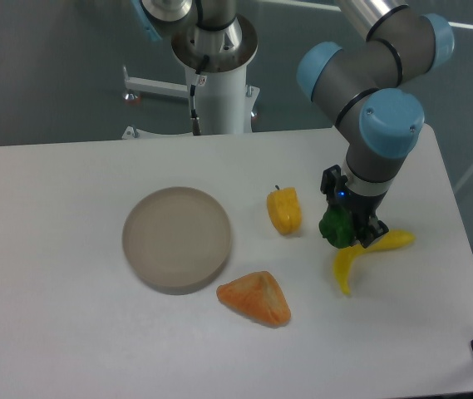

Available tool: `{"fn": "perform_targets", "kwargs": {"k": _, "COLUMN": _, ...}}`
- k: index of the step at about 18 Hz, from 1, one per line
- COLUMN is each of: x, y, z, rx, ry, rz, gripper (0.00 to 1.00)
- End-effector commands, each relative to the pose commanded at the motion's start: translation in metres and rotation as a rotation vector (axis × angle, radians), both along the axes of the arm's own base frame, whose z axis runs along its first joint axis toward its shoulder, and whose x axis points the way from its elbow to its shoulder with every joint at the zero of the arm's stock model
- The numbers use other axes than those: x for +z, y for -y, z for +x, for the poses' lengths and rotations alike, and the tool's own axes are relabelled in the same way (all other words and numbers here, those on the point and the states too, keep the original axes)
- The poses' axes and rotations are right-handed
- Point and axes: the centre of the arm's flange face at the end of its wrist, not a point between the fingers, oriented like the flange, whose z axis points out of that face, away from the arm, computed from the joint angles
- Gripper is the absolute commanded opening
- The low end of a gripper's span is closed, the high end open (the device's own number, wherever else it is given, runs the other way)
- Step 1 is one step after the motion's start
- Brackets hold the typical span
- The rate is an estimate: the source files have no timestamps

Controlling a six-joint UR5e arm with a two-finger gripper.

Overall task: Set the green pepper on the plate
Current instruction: 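Hold the green pepper in the gripper beside the banana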

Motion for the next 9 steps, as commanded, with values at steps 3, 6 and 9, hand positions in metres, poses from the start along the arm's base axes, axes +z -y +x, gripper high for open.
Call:
{"fn": "perform_targets", "kwargs": {"k": 3, "x": 0.002, "y": 0.0, "z": 0.0, "rx": 0.009, "ry": -0.003, "rz": 0.001, "gripper": 0.16}}
{"fn": "perform_targets", "kwargs": {"k": 6, "x": 0.003, "y": 0.002, "z": 0.0, "rx": 0.027, "ry": -0.001, "rz": 0.001, "gripper": 0.16}}
{"fn": "perform_targets", "kwargs": {"k": 9, "x": 0.007, "y": -0.009, "z": 0.024, "rx": 0.02, "ry": 0.001, "rz": 0.007, "gripper": 0.14}}
